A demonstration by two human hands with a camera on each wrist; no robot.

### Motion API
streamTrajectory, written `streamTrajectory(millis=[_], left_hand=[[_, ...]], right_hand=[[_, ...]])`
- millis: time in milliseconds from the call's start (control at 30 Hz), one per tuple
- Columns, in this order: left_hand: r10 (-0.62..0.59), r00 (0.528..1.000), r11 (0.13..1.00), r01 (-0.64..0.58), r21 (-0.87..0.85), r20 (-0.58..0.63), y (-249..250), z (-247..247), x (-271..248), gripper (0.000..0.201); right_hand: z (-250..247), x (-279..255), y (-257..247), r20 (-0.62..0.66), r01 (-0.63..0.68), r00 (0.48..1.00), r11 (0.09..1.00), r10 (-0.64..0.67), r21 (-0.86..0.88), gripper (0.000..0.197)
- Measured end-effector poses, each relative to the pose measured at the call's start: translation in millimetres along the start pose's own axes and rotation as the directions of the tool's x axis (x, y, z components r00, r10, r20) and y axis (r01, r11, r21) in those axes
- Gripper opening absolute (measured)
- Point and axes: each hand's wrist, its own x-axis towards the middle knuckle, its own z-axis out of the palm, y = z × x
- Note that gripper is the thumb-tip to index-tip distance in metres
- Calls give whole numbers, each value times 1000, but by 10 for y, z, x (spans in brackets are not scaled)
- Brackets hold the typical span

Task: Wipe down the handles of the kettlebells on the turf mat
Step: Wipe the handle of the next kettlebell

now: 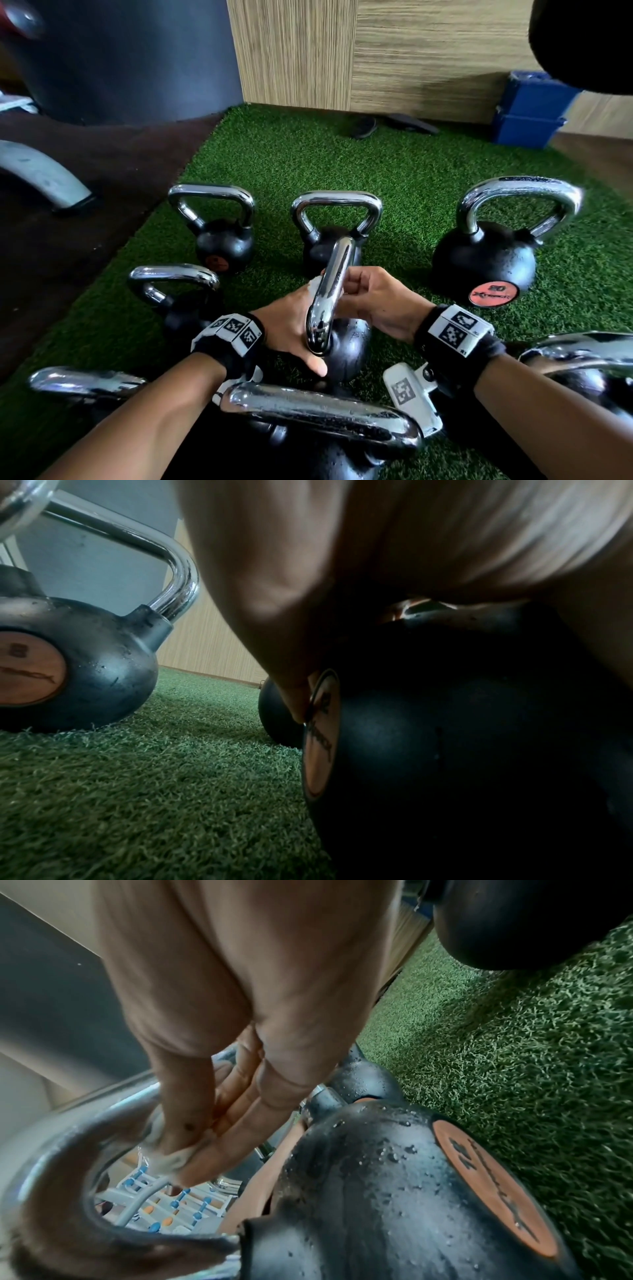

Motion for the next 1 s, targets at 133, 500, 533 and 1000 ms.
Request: streamTrajectory(millis=[133,500,533,1000], left_hand=[[-39,999,999,38,-35,-12,9,-5,-40,120],[-24,1000,997,23,-75,-6,85,-30,-46,125],[-7,1000,997,6,-81,-15,79,-28,-43,122],[33,997,993,-41,-111,-67,55,-11,-80,122]], right_hand=[[25,50,21,-29,15,999,998,-17,-66,38],[10,209,182,-402,175,893,979,-201,-103,39],[24,217,171,-448,188,865,974,-225,-127,36],[76,333,39,-703,-29,685,957,-190,-288,21]])
